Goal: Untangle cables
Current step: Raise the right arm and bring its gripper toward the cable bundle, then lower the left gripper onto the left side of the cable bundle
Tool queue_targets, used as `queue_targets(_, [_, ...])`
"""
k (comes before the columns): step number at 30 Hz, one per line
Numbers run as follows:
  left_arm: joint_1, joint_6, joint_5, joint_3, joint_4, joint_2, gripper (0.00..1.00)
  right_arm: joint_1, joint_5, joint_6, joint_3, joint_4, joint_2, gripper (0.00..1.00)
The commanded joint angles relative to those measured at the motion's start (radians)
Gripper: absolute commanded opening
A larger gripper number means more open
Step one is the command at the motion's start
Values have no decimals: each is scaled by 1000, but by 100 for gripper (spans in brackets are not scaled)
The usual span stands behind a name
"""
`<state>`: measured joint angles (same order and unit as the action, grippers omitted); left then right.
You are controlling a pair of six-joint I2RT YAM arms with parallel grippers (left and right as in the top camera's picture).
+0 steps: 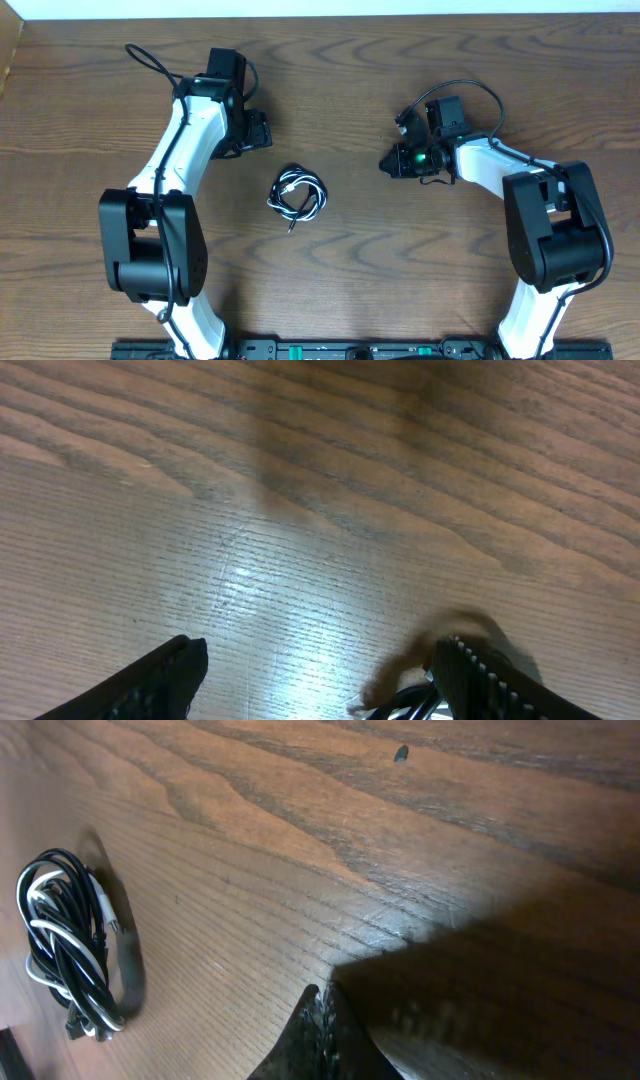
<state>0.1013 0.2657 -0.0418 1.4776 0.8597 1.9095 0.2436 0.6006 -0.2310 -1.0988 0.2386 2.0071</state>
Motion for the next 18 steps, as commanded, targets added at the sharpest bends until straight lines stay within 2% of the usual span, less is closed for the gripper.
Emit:
queue_targets(1, [3, 3, 16, -2, 2, 2, 77, 2, -57, -12, -6, 3, 13, 1])
queue_targets(16, [3, 3, 16, -2, 2, 2, 77, 1, -60, -12, -6, 1, 13, 1])
queue_targets(17, [3, 3, 16, -2, 2, 2, 73, 1, -60, -12, -6, 1, 13, 1])
queue_targets(18, [3, 3, 16, -2, 2, 2, 57, 1, -60, -12, -6, 1, 13, 1])
